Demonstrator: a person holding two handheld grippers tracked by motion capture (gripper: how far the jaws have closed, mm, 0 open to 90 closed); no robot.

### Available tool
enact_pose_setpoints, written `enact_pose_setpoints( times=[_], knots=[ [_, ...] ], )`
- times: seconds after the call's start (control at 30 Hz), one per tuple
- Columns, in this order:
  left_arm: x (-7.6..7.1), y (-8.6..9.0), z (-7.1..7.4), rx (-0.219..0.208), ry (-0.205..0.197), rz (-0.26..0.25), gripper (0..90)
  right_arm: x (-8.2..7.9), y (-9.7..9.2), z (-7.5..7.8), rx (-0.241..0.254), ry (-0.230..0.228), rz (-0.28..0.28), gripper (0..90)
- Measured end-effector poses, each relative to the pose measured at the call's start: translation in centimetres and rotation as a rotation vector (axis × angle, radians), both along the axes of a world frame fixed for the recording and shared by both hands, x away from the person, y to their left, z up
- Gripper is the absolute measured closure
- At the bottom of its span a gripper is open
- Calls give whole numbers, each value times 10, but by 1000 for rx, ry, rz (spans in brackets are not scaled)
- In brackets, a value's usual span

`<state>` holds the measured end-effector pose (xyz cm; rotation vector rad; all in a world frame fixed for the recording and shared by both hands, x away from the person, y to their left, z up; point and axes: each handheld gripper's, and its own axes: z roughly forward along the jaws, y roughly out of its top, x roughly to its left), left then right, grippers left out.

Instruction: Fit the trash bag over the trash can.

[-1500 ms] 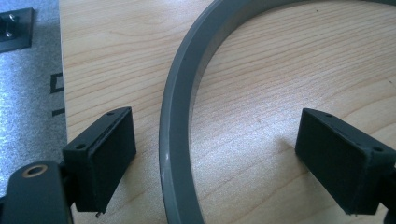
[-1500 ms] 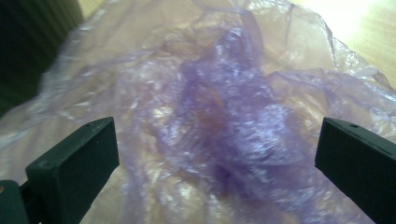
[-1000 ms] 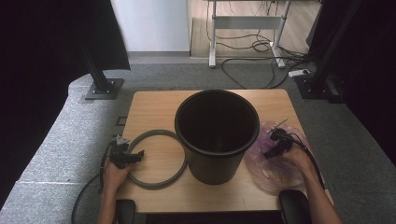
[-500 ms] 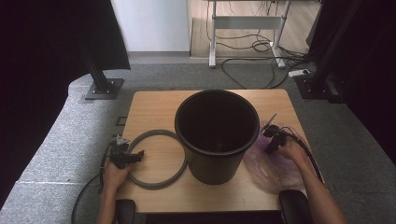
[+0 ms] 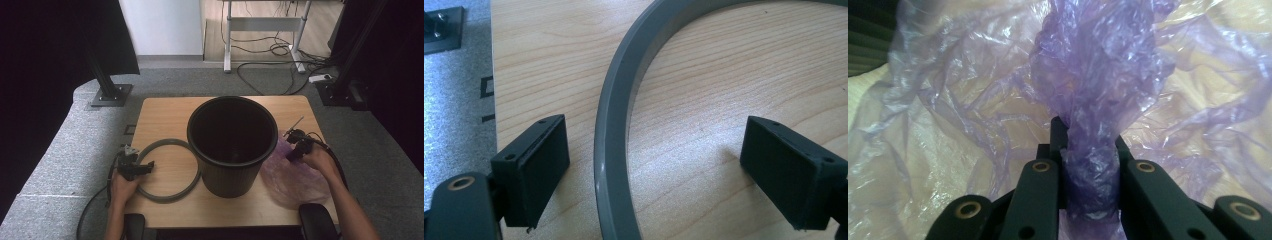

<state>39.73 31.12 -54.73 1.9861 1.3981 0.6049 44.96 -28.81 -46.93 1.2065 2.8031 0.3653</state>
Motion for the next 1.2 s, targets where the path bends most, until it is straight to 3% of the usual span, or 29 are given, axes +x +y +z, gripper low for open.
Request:
enact_pose_setpoints(
  times=[0.37, 0.87, 1.2],
  knots=[
    [0, 0, 0, 0, 0, 0, 121, -14, 0, 33, 42, -30, 34, 808],
    [0, 0, 0, -1, -1, 1, 121, -38, -8, 99, 118, -91, 72, 806],
    [0, 0, 0, -1, 0, 2, 121, -47, -13, 131, 125, -120, 89, 806]
  ],
)
